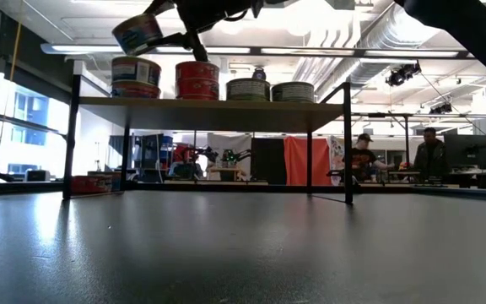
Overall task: Stack canned seafood by type on shelf
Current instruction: Stack the right blue and red tuna can on top of the blue and red tuna cans on the shelf
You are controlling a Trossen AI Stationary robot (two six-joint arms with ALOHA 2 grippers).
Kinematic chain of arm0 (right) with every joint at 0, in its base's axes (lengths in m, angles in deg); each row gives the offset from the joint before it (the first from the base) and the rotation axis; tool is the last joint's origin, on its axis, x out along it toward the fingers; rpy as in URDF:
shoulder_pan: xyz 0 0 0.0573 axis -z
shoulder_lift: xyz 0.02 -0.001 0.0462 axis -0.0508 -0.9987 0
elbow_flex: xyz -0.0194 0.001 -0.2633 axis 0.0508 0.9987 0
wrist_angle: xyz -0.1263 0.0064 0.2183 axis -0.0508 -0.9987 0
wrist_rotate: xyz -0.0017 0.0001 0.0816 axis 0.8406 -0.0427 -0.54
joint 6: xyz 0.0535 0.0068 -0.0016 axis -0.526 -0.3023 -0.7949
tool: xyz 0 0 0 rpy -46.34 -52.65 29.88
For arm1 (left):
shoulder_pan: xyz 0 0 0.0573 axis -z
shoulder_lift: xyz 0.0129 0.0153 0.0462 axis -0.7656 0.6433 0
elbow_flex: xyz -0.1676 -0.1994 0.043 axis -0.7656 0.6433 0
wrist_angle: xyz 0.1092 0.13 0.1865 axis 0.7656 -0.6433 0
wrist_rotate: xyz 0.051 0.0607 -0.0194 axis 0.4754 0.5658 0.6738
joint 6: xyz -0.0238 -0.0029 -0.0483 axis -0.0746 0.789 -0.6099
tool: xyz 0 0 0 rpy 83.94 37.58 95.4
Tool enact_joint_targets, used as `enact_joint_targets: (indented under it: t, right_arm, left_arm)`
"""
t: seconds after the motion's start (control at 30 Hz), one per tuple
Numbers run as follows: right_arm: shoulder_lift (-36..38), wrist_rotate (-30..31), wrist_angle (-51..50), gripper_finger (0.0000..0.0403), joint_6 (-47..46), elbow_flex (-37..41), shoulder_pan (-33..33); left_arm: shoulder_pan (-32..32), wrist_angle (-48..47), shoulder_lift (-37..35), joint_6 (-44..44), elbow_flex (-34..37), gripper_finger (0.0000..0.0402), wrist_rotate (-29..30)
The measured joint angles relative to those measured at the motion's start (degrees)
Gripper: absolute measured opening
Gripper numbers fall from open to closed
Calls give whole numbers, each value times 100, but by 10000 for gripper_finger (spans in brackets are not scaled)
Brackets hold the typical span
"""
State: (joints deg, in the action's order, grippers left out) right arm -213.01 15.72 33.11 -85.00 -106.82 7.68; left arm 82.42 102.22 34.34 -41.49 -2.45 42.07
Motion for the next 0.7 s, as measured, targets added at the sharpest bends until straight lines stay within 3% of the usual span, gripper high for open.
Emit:
enact_joint_targets:
  t: [0.3,0.4,0.6,0.7]
  right_arm:
    - [0,-2,28,196,-115,0,-50]
    - [0,-2,28,196,-126,0,-50]
    - [0,-2,29,197,-149,2,-48]
    - [0,-22,28,197,-128,2,-49]
  left_arm:
    - [-391,-223,3,-388,-1,0,-230]
    - [-556,-833,-20,-1052,0,0,-271]
    - [-953,-2672,-45,-3164,0,0,-1080]
    - [-1129,-3281,-34,-3793,2,0,-1184]
